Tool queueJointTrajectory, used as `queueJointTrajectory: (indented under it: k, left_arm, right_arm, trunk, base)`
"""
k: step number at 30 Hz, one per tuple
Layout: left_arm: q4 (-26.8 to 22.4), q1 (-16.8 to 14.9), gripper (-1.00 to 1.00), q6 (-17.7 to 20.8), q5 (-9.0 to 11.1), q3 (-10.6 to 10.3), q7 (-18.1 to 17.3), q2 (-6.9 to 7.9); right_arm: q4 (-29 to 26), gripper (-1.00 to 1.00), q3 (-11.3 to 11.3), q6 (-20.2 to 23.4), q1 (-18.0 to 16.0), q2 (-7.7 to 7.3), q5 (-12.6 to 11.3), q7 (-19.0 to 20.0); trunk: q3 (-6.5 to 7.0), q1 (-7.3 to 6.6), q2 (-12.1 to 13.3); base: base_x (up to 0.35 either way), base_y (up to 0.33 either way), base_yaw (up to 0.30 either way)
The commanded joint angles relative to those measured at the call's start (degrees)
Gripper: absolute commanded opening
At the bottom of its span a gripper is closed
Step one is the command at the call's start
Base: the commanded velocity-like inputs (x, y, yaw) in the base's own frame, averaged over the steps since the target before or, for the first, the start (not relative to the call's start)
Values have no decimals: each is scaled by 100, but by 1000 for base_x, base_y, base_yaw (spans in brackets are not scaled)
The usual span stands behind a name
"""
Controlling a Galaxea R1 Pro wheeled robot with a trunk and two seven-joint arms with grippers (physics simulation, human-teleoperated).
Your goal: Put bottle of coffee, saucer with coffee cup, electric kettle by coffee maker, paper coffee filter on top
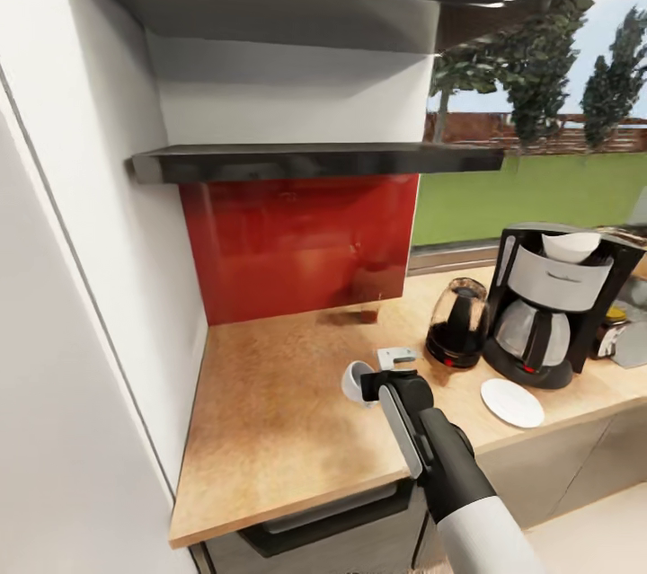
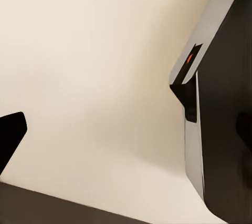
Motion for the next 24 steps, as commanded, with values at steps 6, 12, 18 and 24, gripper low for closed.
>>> queueJointTrajectory:
  k: [6, 12, 18, 24]
  left_arm:
    - [-9, 4, 100, -3, 61, 0, -27, -8]
    - [-8, 4, 100, -3, 61, 6, -28, -3]
    - [-11, 4, 100, -3, 61, 8, -26, -1]
    - [-7, 4, 100, -3, 69, 16, -17, 6]
  right_arm:
    - [-2, -100, 10, 11, -6, -2, -63, -42]
    - [0, -100, 10, 11, -6, -2, -65, -44]
    - [-2, -100, 11, 11, -6, -2, -64, -44]
    - [18, -100, 15, 13, -6, -2, -49, -74]
  trunk:
    - [-24, 4, -13]
    - [-37, 4, -13]
    - [-50, 4, -13]
    - [-64, 4, -13]
  base:
    - [-123, -256, -295]
    - [-217, -213, -294]
    - [-239, -189, -293]
    - [134, -33, -230]
